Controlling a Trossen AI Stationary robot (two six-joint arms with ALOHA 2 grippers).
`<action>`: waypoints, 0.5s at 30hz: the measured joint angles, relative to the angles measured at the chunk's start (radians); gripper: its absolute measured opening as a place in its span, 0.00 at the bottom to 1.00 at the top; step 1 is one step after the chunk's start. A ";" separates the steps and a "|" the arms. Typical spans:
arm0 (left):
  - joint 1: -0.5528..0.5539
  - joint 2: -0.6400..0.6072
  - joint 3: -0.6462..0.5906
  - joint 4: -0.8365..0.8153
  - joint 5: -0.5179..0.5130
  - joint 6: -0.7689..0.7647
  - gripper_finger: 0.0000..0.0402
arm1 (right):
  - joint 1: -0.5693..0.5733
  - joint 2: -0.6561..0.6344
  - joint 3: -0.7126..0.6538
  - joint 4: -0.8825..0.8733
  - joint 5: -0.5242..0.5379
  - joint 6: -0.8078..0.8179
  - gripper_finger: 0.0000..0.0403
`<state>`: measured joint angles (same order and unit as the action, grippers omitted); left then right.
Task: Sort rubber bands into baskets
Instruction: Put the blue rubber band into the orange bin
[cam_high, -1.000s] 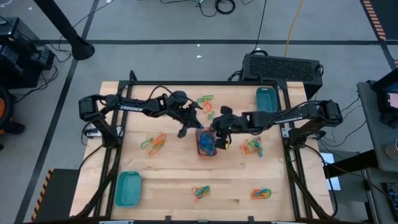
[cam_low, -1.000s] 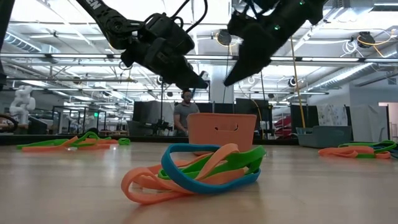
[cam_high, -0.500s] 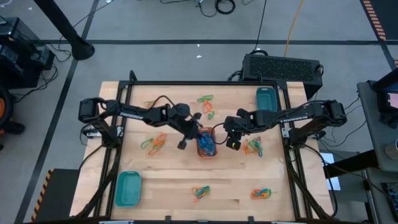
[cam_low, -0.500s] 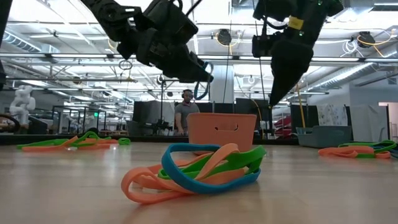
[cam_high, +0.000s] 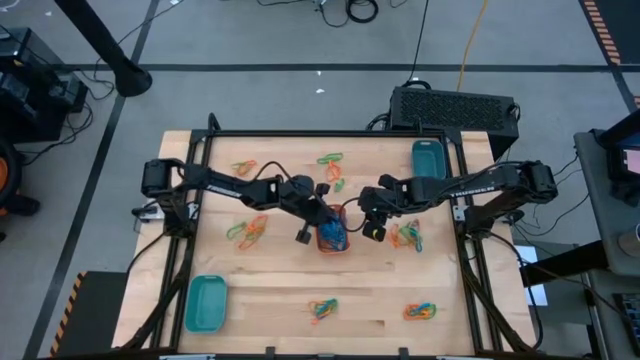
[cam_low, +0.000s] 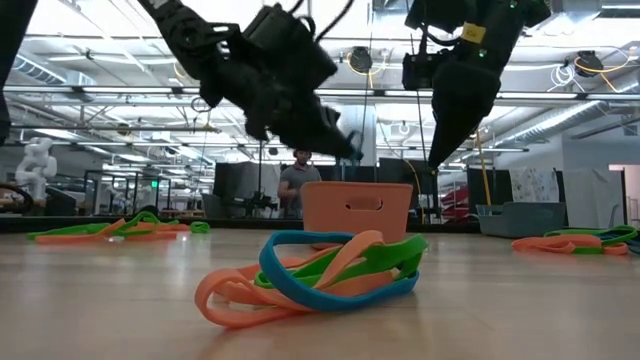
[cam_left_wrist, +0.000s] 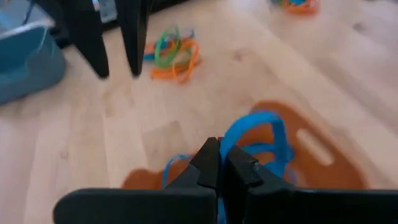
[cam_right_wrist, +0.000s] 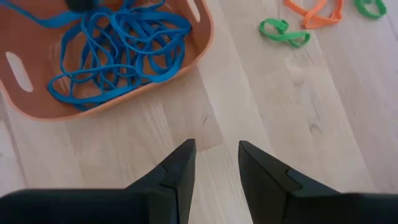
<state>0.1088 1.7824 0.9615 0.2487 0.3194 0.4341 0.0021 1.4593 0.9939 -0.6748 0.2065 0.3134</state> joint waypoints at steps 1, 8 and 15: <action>0.002 0.006 0.000 -0.010 -0.010 0.001 0.03 | 0.000 0.000 0.000 -0.001 -0.001 0.000 0.28; 0.003 0.004 0.002 -0.010 -0.053 0.027 0.14 | 0.000 0.000 0.000 -0.002 -0.002 -0.003 0.28; 0.003 0.002 0.001 -0.019 -0.097 0.028 0.25 | 0.000 0.000 0.000 -0.003 -0.004 0.006 0.28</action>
<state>0.1120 1.7846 0.9627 0.2298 0.2222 0.4618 0.0025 1.4597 0.9936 -0.6781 0.2030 0.3196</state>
